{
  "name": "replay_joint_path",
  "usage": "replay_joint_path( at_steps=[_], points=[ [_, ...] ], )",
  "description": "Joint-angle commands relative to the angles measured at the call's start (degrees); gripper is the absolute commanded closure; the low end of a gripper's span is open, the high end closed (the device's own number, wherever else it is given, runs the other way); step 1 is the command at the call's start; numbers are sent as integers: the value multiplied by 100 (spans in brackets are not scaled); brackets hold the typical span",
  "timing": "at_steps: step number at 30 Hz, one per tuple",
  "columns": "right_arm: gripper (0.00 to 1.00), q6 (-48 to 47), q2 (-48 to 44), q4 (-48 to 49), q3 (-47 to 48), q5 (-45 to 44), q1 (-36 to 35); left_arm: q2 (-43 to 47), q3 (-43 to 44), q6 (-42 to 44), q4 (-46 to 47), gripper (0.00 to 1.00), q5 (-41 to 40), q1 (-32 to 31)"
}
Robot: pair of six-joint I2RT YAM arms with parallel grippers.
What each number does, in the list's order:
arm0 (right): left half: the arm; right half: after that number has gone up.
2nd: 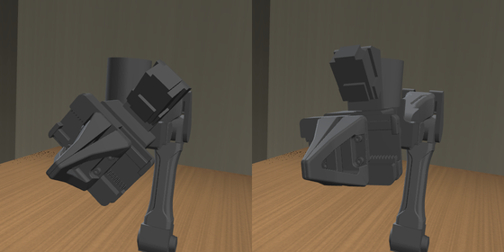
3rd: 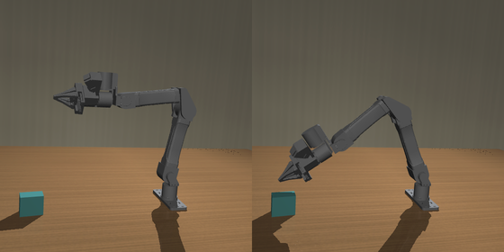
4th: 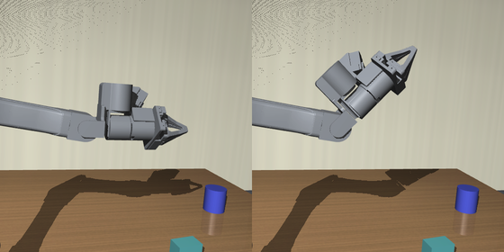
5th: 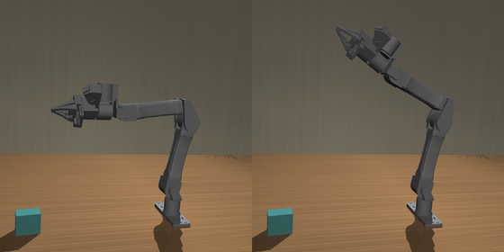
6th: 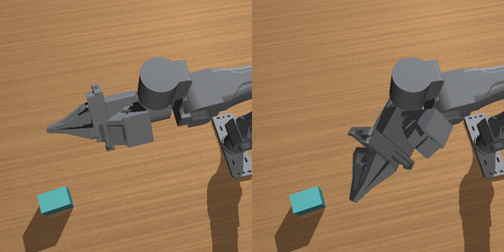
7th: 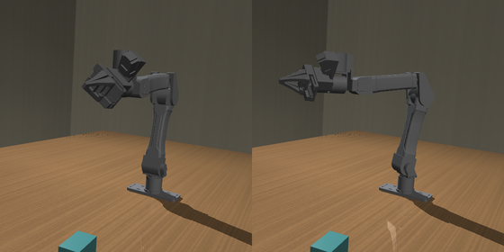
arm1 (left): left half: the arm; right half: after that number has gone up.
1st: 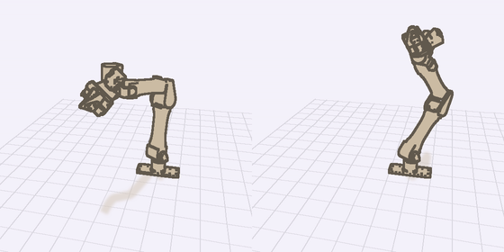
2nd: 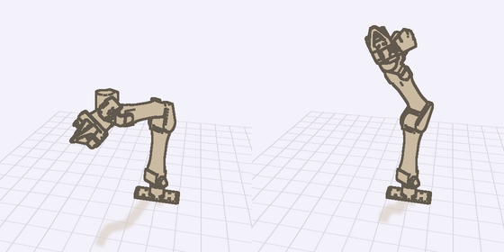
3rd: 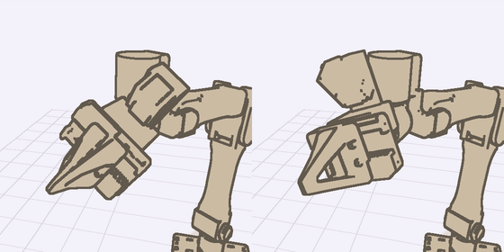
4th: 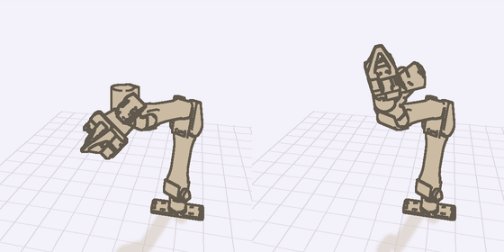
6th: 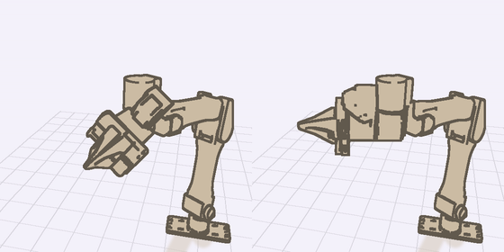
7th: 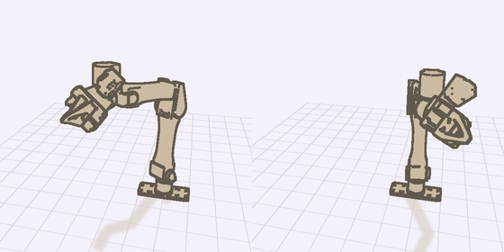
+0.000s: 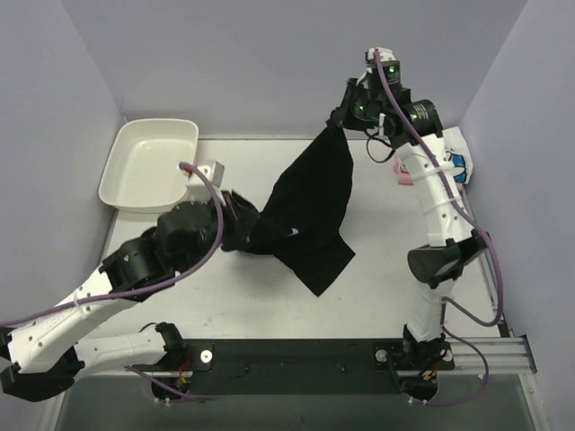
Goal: Fold and stack the t-shirts
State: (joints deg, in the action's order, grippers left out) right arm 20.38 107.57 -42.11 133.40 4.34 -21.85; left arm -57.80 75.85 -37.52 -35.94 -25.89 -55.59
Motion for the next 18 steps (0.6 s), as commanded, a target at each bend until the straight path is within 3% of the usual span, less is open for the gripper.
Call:
replay_joint_path(
  at_steps=[1, 3, 4, 5, 6, 9, 10, 12, 13, 14, 16, 18],
  points=[
    [100, 150, 843, -26, 1116, 1611, -118, -160, -1186, -1107, 692, 100, -1074, -1723],
    [100, 403, 1072, 447, 883, 2758, -109, -380, -1571, -1100, 1113, 100, -1051, -2129],
    [100, 492, 1117, 667, 715, 3218, -118, -659, -1713, -978, 1803, 100, -919, -2375],
    [100, 597, 1169, 1121, 548, 3623, -118, -845, -1810, -925, 2141, 100, -457, -2403],
    [85, 712, 1283, 1274, 303, 4305, -136, -1056, -1846, -863, 2692, 100, -243, -2438],
    [54, 372, 1119, 1293, 3, 4402, -276, -2013, -1575, -406, 3329, 100, 399, -2526],
    [16, 100, 943, 1293, -425, 4148, -285, -2433, -1261, -179, 3505, 100, 479, -2535],
    [0, -121, 208, 1310, -884, 3472, -268, -2683, -837, 33, 3515, 55, 629, -2562],
    [0, -340, -93, 1302, -1426, 2477, -276, -2684, -557, 278, 3437, 23, 585, -2579],
    [0, -455, -418, 1319, -1710, 2005, -285, -2605, -493, 402, 3427, 3, 455, -2588],
    [0, -552, -1288, 1310, -2472, 822, -276, -2273, -214, 674, 3035, 3, -35, -2579],
    [0, -544, -2042, 1249, -2993, 438, -267, -2096, 121, 798, 2090, 3, -485, -2492]
  ],
)
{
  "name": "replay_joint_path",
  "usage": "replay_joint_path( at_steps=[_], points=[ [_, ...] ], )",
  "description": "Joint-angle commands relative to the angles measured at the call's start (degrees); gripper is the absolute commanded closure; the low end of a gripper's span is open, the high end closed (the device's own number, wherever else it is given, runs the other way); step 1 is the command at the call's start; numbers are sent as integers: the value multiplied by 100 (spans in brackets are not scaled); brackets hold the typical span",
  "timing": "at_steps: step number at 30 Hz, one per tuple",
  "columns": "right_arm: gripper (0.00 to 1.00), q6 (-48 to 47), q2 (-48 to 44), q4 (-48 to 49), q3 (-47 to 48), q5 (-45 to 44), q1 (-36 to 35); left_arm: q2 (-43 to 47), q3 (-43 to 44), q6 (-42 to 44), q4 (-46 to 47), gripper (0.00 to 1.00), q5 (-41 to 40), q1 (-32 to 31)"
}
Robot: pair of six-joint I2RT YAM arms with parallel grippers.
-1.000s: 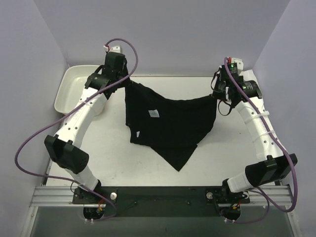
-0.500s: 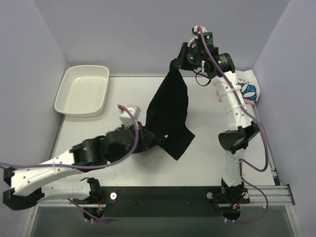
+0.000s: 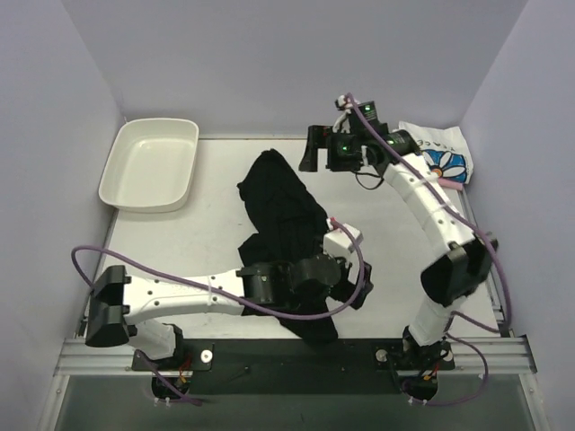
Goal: Fold and stack the t-shirts
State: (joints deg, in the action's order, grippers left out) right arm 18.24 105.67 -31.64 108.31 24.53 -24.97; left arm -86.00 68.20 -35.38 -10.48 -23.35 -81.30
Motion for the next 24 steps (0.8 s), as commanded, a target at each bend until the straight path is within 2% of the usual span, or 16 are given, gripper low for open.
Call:
replay_joint_path(
  at_steps=[1, 3, 4, 6, 8, 9, 12, 13, 16, 19, 22, 23, 24],
  points=[
    [0, -295, -2057, 132, -695, -1723, 45, 855, 1053, 680, -812, 3, -1089, 140],
    [0, -146, -2681, -44, -1486, -1838, 10, 1075, 1475, 769, -1785, 3, -1451, 324],
    [0, -6, -2866, -175, -1802, -1847, -16, 1181, 1529, 786, -2026, 3, -1853, 386],
    [0, 276, -3428, -176, -2776, -1672, -208, 1574, 1477, 778, -2439, 2, -2067, 779],
    [0, 504, -3989, 43, -3811, -1627, -542, 1874, 1206, 734, -2581, 3, -1954, 1219],
    [0, 610, -4140, 122, -4122, -1619, -901, 2128, 1100, 638, -2747, 3, -1867, 1813],
    [0, 934, -4493, 386, -4983, -1671, -1482, 2490, 705, 567, -2889, 3, -1218, 2713],
    [0, 1014, -4520, 465, -5126, -1715, -1885, 2543, 607, 576, -2898, 2, -1085, 3220],
    [3, 1182, -4257, 474, -5259, -1960, -2746, 2527, 361, 462, -2995, 3, -637, 3943],
    [8, 1296, -3774, 579, -5189, -2259, -3267, 2491, 115, 347, -2943, 3, -363, 4156],
    [22, 1410, -3220, 685, -5110, -2427, -3681, 2526, -87, 277, -2784, 3, -240, 4218],
    [34, 1445, -2967, 737, -5101, -2427, -3838, 2535, -105, 277, -2758, 2, -222, 4245],
    [39, 1472, -2851, 790, -5092, -2418, -3909, 2535, -114, 259, -2766, 3, -205, 4254]
  ],
)
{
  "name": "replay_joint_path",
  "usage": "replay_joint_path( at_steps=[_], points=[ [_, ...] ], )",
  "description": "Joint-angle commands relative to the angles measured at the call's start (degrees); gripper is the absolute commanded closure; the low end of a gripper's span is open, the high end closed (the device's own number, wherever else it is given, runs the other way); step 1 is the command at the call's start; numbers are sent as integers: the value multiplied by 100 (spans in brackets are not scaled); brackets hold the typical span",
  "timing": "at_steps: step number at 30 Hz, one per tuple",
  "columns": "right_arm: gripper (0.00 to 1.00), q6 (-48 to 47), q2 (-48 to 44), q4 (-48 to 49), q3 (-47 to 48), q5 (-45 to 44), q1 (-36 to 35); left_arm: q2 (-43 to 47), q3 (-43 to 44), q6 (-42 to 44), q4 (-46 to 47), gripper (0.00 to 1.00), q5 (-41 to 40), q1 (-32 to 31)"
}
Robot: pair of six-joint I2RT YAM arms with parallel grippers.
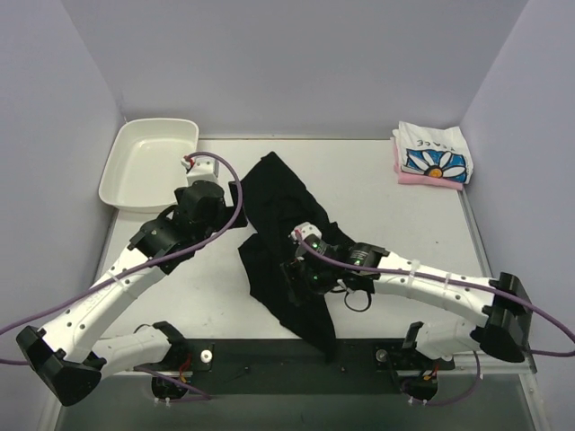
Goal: Fold and stack the t-shirts
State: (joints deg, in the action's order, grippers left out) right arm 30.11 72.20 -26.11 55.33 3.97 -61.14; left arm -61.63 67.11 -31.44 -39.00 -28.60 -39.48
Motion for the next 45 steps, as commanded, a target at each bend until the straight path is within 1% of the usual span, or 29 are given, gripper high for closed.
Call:
replay_joint_path(
  at_steps=[1, 2, 4, 7, 8, 10, 11, 15, 19, 26, 30, 31, 33, 34, 36, 37, 38, 42, 44, 45],
  points=[
    [43, 329, 592, 220, 232, -414, -362, 98, -23, -134, 95, 3, 329, 81],
    [46, 364, 724, 203, 224, -588, -520, 107, -31, -125, 86, 3, 346, 99],
    [46, 469, 690, 97, 110, -939, -670, 107, -14, -108, 60, 3, 390, 116],
    [46, 829, 138, -61, -346, -1310, -899, 151, -49, -82, 42, 3, 452, 134],
    [47, 1082, -247, -113, -643, -1467, -969, 168, -84, -81, 42, 2, 452, 134],
    [47, 1365, -583, -306, -952, -1574, -1223, 195, -102, -64, 77, 3, 487, 151],
    [47, 1671, -837, -394, -1206, -1679, -1337, 186, -119, -73, 95, 3, 496, 160],
    [47, 2374, -1165, -816, -1673, -1960, -1848, 116, -181, -73, 253, 2, 583, 178],
    [47, 2719, -990, -835, -1833, -2005, -2225, -33, -155, -73, 376, 3, 663, 195],
    [47, 2825, -392, -694, -1763, -2040, -2411, -262, -128, -46, 437, 3, 707, 204],
    [48, 2746, -111, -439, -1763, -1856, -2446, -499, -172, -72, 446, 3, 672, 231],
    [49, 2755, -40, -413, -1745, -1847, -2455, -534, -190, -81, 446, 3, 672, 248],
    [57, 2781, -5, -334, -1754, -1803, -2507, -631, -260, -117, 481, 3, 645, 266],
    [66, 2799, 30, -307, -1762, -1777, -2542, -666, -286, -134, 516, 3, 636, 275],
    [79, 2860, 66, -281, -1789, -1750, -2586, -850, -339, -187, 552, 3, 628, 301],
    [91, 2886, 83, -281, -1780, -1750, -2639, -947, -348, -196, 569, 2, 619, 327],
    [100, 2913, 101, -281, -1789, -1750, -2666, -1043, -357, -204, 613, 3, 627, 336],
    [100, 3071, 75, -359, -1807, -1873, -2806, -1824, -278, -187, 946, 3, 759, 406],
    [100, 3133, 13, -482, -1754, -1969, -2894, -2115, -94, -56, 1235, 2, 821, 441],
    [100, 3168, -13, -640, -1728, -2013, -2929, -2430, -15, 6, 1342, 2, 856, 459]
  ],
)
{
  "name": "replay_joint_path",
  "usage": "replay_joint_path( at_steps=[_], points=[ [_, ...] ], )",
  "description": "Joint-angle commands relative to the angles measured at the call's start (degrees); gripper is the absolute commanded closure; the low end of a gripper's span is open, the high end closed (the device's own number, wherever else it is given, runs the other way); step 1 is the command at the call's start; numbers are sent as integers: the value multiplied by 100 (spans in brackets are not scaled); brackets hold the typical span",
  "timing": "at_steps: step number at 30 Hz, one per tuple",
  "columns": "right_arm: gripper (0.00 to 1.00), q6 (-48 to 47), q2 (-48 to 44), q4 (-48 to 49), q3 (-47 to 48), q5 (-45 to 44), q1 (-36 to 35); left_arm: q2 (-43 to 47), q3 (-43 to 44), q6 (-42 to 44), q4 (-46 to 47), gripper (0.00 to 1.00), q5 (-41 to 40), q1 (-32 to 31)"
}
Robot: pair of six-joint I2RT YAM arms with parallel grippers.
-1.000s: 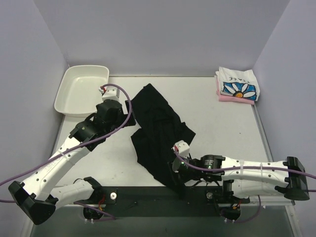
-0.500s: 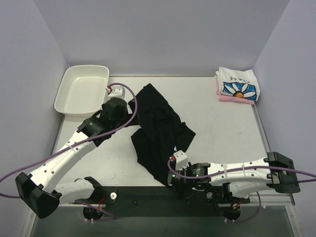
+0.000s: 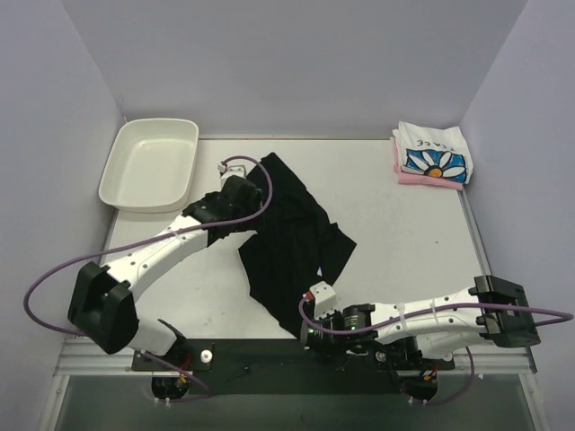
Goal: Fold and stack the t-shirts
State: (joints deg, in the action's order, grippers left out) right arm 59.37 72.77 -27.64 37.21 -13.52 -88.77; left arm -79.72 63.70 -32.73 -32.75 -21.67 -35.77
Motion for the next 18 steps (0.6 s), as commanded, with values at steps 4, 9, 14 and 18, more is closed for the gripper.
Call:
replay_joint_path(
  at_steps=[4, 9, 14, 18],
  points=[
    [100, 390, -394, -865, 155, -511, -316, -1553, 1177, 434, 1173, 3, 382, 140],
    [100, 794, -843, -1471, 172, -836, -553, -2977, 2487, 741, 1070, 3, 383, 167],
    [100, 1058, -1177, -1744, 111, -1038, -694, -4153, 3806, 926, 499, 2, 295, 167],
    [100, 1138, -1248, -1833, 111, -1109, -738, -4780, 4737, 1014, 50, 3, 85, 176]
  ],
)
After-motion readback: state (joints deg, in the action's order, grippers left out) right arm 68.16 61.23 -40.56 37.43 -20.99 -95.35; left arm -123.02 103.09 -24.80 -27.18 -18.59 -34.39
